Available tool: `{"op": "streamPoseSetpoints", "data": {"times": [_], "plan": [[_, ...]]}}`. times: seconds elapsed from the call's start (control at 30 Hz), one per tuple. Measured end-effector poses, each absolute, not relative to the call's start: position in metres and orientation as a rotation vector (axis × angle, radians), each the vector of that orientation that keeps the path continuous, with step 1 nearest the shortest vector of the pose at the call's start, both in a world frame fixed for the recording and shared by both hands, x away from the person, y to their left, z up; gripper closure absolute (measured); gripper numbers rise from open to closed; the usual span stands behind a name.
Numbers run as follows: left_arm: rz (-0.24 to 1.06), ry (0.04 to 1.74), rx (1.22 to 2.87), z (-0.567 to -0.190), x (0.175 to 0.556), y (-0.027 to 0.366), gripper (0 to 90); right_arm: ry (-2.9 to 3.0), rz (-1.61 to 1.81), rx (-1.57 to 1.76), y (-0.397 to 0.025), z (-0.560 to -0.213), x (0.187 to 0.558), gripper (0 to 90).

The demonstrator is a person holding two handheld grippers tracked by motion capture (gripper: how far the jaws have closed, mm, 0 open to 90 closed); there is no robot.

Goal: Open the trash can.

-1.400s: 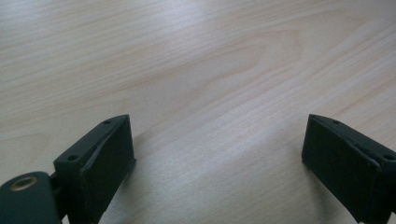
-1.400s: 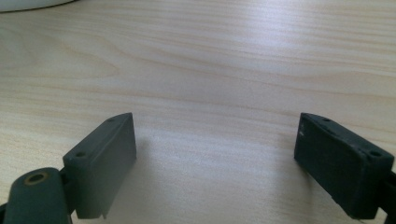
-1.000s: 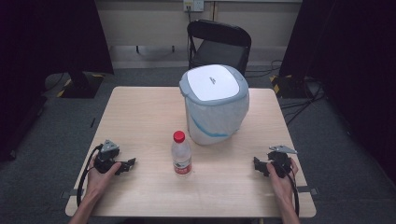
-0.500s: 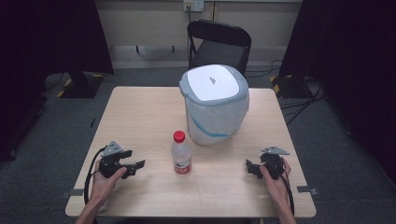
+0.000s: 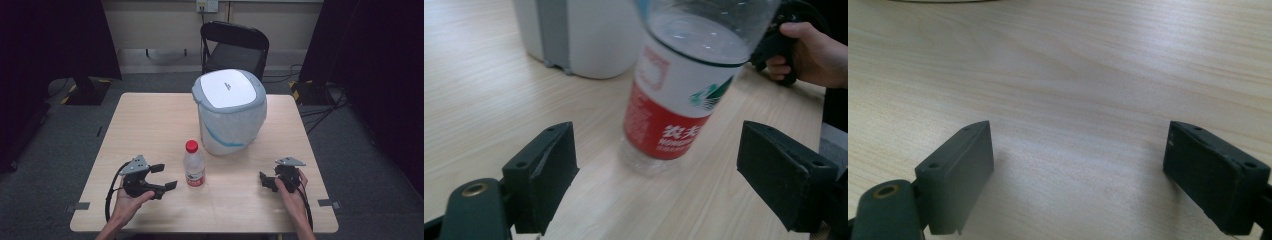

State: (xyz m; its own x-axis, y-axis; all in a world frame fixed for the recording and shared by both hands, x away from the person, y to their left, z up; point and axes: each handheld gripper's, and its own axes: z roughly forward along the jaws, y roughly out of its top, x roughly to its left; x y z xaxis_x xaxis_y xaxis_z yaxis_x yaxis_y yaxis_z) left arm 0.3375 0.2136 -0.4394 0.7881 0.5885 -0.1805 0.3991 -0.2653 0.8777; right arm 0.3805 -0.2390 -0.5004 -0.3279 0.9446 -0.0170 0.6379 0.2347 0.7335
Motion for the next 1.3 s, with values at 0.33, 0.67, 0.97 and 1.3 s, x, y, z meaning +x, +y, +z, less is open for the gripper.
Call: {"op": "streamPoseSetpoints", "data": {"times": [0.33, 0.67, 0.97, 1.3], "plan": [[0.241, 0.704, 1.917, -0.439, 0.344, 0.182, 15.7, 2.05, 0.88, 1.45, -0.237, -0.5, 0.38, 11.5], [0.252, 0.678, 1.903, -0.445, 0.353, 0.163, 15.7, 2.046, 0.878, 1.453, -0.237, -0.5, 0.38, 11.3], [0.291, 0.672, 1.908, -0.452, 0.357, 0.146, 15.8, 2.046, 0.878, 1.453, -0.237, -0.5, 0.381, 11.2], [0.418, 0.724, 1.941, -0.452, 0.36, 0.152, 29.1, 2.046, 0.878, 1.453, -0.237, -0.5, 0.381, 11.2]]}}
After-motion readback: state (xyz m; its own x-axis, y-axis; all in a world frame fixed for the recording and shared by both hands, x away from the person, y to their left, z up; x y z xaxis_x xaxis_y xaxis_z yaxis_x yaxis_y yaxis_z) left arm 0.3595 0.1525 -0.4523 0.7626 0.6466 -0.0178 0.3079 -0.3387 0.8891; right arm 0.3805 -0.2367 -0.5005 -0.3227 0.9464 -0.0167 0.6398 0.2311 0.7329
